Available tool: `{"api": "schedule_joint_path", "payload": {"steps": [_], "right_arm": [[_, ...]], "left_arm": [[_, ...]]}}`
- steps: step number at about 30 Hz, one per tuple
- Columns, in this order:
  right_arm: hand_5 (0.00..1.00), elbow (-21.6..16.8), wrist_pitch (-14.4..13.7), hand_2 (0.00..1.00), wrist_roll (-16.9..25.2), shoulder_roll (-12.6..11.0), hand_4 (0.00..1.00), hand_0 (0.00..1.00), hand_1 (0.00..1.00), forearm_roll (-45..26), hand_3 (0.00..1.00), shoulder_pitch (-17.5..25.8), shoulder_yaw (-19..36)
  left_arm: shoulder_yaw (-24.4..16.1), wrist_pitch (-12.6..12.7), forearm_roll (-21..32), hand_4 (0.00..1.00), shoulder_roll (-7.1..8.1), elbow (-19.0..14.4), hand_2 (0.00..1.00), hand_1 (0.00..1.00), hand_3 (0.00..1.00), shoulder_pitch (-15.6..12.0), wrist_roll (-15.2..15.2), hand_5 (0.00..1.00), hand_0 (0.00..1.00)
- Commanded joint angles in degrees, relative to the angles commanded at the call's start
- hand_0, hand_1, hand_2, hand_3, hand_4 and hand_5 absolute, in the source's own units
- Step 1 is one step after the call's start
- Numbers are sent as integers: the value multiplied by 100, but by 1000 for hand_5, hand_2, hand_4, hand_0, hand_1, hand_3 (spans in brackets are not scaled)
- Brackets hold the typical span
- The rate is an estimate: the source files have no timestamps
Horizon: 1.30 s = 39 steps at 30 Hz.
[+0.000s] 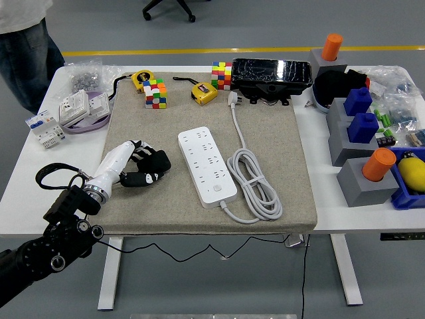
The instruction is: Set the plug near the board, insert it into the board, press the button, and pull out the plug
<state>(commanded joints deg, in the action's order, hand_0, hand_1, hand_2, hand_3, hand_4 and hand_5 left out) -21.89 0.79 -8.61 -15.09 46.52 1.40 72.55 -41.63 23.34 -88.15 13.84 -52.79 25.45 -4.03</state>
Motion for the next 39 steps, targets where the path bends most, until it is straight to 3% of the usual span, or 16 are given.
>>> {"api": "schedule_joint_path", "payload": {"steps": [2, 3, 8, 11, 14, 15, 16, 20, 22, 26, 27, 39], "right_arm": [[418, 1, 2, 612, 0, 3, 885, 574, 630, 2, 546, -2, -4], [418, -3, 1, 611, 1, 4, 885, 574, 630, 2, 545, -3, -3], [418, -20, 0, 611, 4, 5, 885, 574, 630, 13, 545, -3, 8], [418, -9, 1, 611, 2, 7, 885, 574, 630, 14, 545, 6, 3], [418, 1, 5, 611, -1, 8, 885, 574, 630, 14, 545, 0, -1], [418, 0, 2, 612, 1, 6, 885, 574, 630, 14, 546, -7, 3], [418, -7, 0, 612, 3, 3, 885, 574, 630, 12, 546, -14, 4], [418, -32, -7, 612, 11, -16, 885, 574, 630, 23, 546, -42, 18], [418, -11, -1, 612, 7, -18, 885, 574, 630, 18, 546, -52, -6], [418, 40, 6, 612, 4, 3, 885, 574, 630, 3, 546, -63, -46], [418, 46, 8, 612, 4, 8, 885, 574, 630, 1, 545, -67, -56], [419, 41, -7, 614, 25, -24, 886, 574, 630, -36, 545, -221, -178]], "left_arm": [[-48, -45, -5, 998, 22, -22, 748, 793, 782, -10, 2, 313, 723], [-72, -61, -9, 998, 32, -37, 806, 840, 828, -16, -5, 390, 761], [-289, -6, 134, 998, 80, -280, 806, 840, 828, -123, -194, 390, 761], [-452, 76, 570, 998, 130, -549, 771, 809, 808, -210, -490, 422, 737], [-642, -76, 1080, 998, 167, -762, 771, 809, 808, -260, -604, 422, 737], [-727, -169, 1267, 940, 179, -802, 662, 708, 763, -272, -631, 467, 646], [-787, -200, 1389, 940, 187, -822, 662, 708, 763, -279, -664, 467, 646], [-1010, -235, 1609, 940, 226, -937, 662, 708, 763, -304, -865, 467, 646], [-1107, -223, 1702, 893, 246, -1027, 624, 668, 740, -306, -941, 426, 604], [-1186, -241, 1751, 893, 266, -1132, 624, 668, 740, -282, -935, 426, 604], [-1193, -255, 1754, 941, 272, -1152, 616, 651, 737, -277, -914, 475, 584], [-1129, -366, 1789, 921, 399, -1412, 609, 633, 734, -265, -781, 479, 578]]}}
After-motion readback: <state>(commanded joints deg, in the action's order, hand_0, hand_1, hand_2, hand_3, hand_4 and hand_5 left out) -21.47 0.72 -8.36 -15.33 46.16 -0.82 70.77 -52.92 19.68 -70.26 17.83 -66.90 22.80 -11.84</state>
